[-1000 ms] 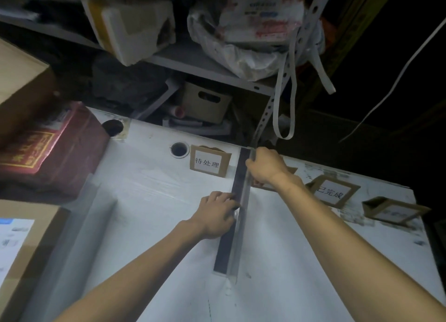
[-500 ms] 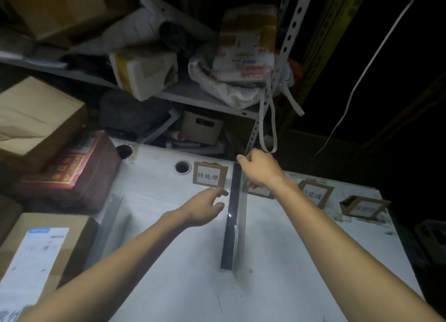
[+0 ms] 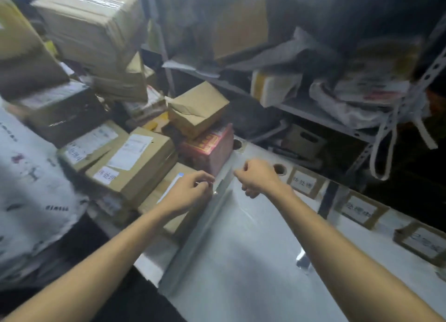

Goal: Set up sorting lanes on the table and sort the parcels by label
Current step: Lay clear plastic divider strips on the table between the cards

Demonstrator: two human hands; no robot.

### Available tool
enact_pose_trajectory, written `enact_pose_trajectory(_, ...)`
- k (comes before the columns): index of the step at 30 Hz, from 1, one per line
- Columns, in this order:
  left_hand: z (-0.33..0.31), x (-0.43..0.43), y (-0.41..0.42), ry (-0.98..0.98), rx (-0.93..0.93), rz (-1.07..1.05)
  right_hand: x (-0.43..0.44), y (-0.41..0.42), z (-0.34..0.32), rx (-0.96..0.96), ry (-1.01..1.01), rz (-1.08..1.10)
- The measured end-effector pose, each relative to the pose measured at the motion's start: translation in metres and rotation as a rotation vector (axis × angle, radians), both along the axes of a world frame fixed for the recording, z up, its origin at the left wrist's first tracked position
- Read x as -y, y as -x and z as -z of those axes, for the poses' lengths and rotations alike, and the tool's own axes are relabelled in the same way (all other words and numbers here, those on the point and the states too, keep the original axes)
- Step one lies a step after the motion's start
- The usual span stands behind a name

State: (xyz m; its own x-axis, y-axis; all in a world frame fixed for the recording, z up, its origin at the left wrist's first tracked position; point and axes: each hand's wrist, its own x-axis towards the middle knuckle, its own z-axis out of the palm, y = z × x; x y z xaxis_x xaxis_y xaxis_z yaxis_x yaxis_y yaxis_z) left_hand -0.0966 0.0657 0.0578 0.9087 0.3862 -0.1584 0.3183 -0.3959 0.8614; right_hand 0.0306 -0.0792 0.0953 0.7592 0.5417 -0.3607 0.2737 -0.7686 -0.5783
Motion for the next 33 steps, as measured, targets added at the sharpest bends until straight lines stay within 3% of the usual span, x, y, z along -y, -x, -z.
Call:
enact_pose_trajectory(5, 0.030, -0.020, 0.044, 0.117, -0.053, -0.112, -0.048, 0.051, 0.047, 0.059, 0.172, -0.103)
enact_pose_trajectory(13, 0.059, -0.033, 0.082, 0.093, -0.106, 0.004, -0.076, 0.085, 0.068, 0.162, 0.341, -0.105)
enact_pose_trajectory(22, 0.029, -0.055, 0.074, 0.047, -0.080, 0.107, -0.084, 0.090, 0.019, 0.096, 0.181, 0.061)
enact_pose_trajectory(28, -0.003, -0.040, 0.041, -0.123, 0.000, 0.209, -0.057, 0.071, -0.062, 0.201, 0.074, 0.138)
enact_pose_trajectory(33, -0.019, 0.022, -0.003, -0.215, 0.111, 0.342, 0.010, 0.065, -0.098, 0.333, -0.077, 0.320)
